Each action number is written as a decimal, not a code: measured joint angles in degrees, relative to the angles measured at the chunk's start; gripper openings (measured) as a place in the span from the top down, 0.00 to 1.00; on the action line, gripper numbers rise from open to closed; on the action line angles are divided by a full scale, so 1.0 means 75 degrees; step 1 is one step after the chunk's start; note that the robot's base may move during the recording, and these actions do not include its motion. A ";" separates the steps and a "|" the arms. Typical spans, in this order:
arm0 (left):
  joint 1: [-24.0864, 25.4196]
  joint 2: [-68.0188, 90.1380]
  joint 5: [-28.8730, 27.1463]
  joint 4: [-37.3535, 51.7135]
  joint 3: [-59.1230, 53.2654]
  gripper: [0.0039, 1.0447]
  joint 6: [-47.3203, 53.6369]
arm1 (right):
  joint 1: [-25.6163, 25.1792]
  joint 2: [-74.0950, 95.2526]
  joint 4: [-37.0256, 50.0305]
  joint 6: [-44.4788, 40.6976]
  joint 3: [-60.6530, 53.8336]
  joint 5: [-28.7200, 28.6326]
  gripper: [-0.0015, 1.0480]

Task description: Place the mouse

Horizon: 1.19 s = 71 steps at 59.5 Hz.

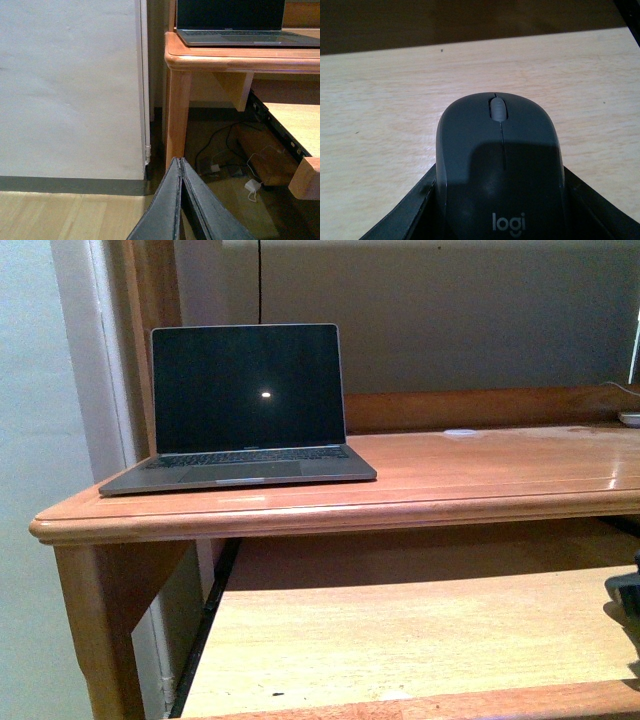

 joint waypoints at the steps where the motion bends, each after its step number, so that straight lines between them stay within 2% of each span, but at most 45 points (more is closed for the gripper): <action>1: 0.0000 -0.0006 -0.0003 -0.0003 0.0000 0.98 0.0000 | 0.0000 -0.0076 -0.0055 0.0026 0.0003 -0.0035 0.47; 8: 0.0000 -0.0012 -0.0003 -0.0015 0.0000 0.98 0.0000 | 0.0335 -0.0799 -0.0769 0.0490 0.0664 -0.0044 0.47; 20: 0.0000 -0.0012 -0.0003 -0.0015 0.0000 0.98 0.0000 | 0.1387 0.0425 -0.1142 0.0729 0.3028 0.1078 0.47; 22: 0.0000 -0.0012 -0.0006 -0.0015 0.0000 0.95 -0.0012 | 0.1533 0.0781 -0.1256 0.0796 0.3471 0.1285 0.47; 33: 0.0000 -0.0012 -0.0003 -0.0015 0.0000 0.66 -0.0015 | 0.2081 0.2946 -0.2025 0.0903 0.5995 0.2439 0.47; 48: 0.0000 -0.0012 -0.0003 -0.0015 0.0000 0.27 -0.0012 | 0.2261 0.5074 -0.2681 0.0868 0.8466 0.3800 0.47; 57: 0.0000 -0.0012 -0.0003 -0.0015 0.0000 0.06 -0.0012 | 0.2267 0.5680 -0.2678 0.0723 0.9014 0.3873 0.47; 71: 0.0000 -0.0012 -0.0003 -0.0015 0.0000 0.07 -0.0015 | 0.2299 0.5686 -0.1894 0.0766 0.8667 0.3587 0.15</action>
